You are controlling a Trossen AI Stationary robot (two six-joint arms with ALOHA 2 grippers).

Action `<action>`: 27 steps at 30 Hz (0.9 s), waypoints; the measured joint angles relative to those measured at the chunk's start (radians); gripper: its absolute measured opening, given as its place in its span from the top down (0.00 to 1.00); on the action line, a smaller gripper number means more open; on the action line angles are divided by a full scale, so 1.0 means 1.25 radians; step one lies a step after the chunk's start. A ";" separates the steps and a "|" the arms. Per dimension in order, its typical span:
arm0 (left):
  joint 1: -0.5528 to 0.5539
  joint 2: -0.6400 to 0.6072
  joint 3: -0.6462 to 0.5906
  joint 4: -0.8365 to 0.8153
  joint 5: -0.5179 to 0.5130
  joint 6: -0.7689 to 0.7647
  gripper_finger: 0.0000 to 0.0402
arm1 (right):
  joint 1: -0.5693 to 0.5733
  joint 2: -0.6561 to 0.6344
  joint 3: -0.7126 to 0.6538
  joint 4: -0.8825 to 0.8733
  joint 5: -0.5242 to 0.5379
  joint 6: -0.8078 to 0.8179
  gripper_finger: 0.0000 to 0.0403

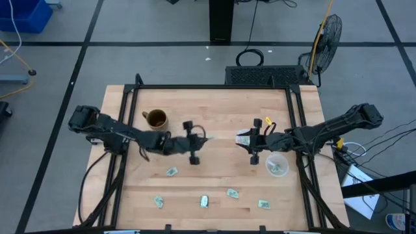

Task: Pick and place items into bin
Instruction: Put the white stevia packet into the top transparent bin

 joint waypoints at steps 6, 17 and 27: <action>0.095 0.084 0.056 0.072 0.161 0.035 1.00 | 0.048 -0.077 -0.001 -0.231 -0.148 0.214 0.61; 0.144 0.364 0.325 0.094 0.225 0.128 0.99 | 0.129 -0.113 -0.044 -0.250 -0.232 0.450 0.61; 0.145 0.515 0.513 0.018 0.265 0.181 0.95 | 0.189 -0.117 -0.065 -0.319 -0.230 0.692 0.61</action>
